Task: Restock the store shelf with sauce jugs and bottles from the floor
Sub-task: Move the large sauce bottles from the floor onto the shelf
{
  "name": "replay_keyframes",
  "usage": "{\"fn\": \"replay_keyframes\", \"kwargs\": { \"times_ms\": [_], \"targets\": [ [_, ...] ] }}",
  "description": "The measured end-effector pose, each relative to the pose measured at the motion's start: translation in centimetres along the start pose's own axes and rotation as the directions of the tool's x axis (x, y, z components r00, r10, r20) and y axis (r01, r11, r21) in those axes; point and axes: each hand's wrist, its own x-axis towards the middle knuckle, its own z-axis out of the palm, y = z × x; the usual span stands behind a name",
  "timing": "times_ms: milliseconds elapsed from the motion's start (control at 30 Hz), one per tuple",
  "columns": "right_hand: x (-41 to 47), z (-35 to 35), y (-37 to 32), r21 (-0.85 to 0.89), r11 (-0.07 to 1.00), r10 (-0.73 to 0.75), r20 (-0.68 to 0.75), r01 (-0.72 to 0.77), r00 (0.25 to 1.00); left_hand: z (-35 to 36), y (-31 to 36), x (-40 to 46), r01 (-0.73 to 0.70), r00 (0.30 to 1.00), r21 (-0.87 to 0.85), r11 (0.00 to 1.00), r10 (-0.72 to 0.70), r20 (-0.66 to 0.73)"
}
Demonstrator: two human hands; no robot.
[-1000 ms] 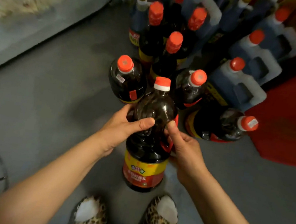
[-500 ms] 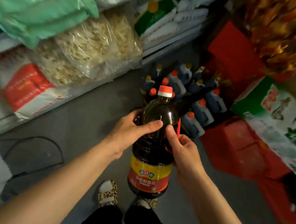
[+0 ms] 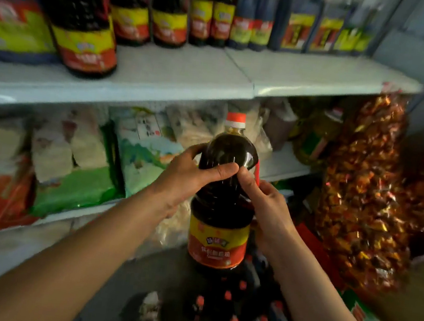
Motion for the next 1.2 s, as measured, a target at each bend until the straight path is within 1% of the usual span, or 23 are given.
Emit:
{"fn": "replay_keyframes", "kwargs": {
  "times_ms": [100, 200, 267, 367, 500, 700, 833, 967, 1000, 1067, 1133, 1200],
  "targets": [
    [4.6, 3.5, -5.7, -0.027, 0.993, -0.113, 0.052, 0.115, 0.992, -4.0, 4.7, 4.6, -0.105, 0.993, 0.000, 0.994, 0.105, -0.057],
    [9.9, 7.7, -10.7, -0.045, 0.979, -0.195, 0.039, 0.196, 0.980, -8.2, 8.9, 9.7, -0.191, 0.977, 0.005, 0.981, 0.191, -0.090],
    [13.3, 10.3, -13.9, -0.037, 0.969, -0.244, 0.055, 0.246, 0.968, -11.1, 11.4, 12.7, -0.243, 0.965, -0.020, 0.970, 0.239, -0.110],
    [17.2, 13.9, -18.0, -0.011, 0.951, -0.305, 0.128, 0.309, 0.944, -14.8, 14.5, 16.4, -0.296, 0.950, -0.044, 0.954, 0.290, -0.117],
    [22.3, 17.7, -20.7, 0.039, 0.929, -0.368, 0.208, 0.369, 0.906, -18.7, 16.6, 20.5, -0.332, 0.934, -0.037, 0.942, 0.324, -0.149],
    [29.3, 21.9, -20.6, 0.054, 0.913, -0.405, 0.259, 0.406, 0.877, -21.7, 15.7, 25.0, -0.362, 0.916, -0.094, 0.928, 0.335, -0.219],
    [32.1, 23.1, -19.6, 0.090, 0.897, -0.436, 0.352, 0.434, 0.828, -22.4, 14.6, 26.5, -0.338, 0.917, -0.064, 0.939, 0.314, -0.245],
    [33.6, 22.4, -19.2, 0.082, 0.875, -0.463, 0.426, 0.477, 0.777, -22.0, 14.8, 26.9, -0.316, 0.920, -0.081, 0.945, 0.284, -0.272],
    [33.9, 22.0, -18.8, 0.066, 0.865, -0.470, 0.453, 0.497, 0.757, -21.9, 14.9, 26.9, -0.322, 0.914, -0.070, 0.944, 0.290, -0.285],
    [34.3, 21.1, -17.9, -0.019, 0.835, -0.467, 0.503, 0.549, 0.727, -21.7, 15.0, 26.8, -0.346, 0.895, -0.041, 0.938, 0.316, -0.314],
    [34.6, 20.4, -16.5, -0.113, 0.786, -0.450, 0.570, 0.608, 0.688, -21.6, 15.1, 26.9, -0.361, 0.881, -0.016, 0.933, 0.335, -0.335],
    [34.9, 20.1, -15.2, -0.167, 0.740, -0.443, 0.609, 0.652, 0.659, -21.4, 15.1, 27.1, -0.370, 0.868, 0.007, 0.929, 0.349, -0.353]
  ]
}}
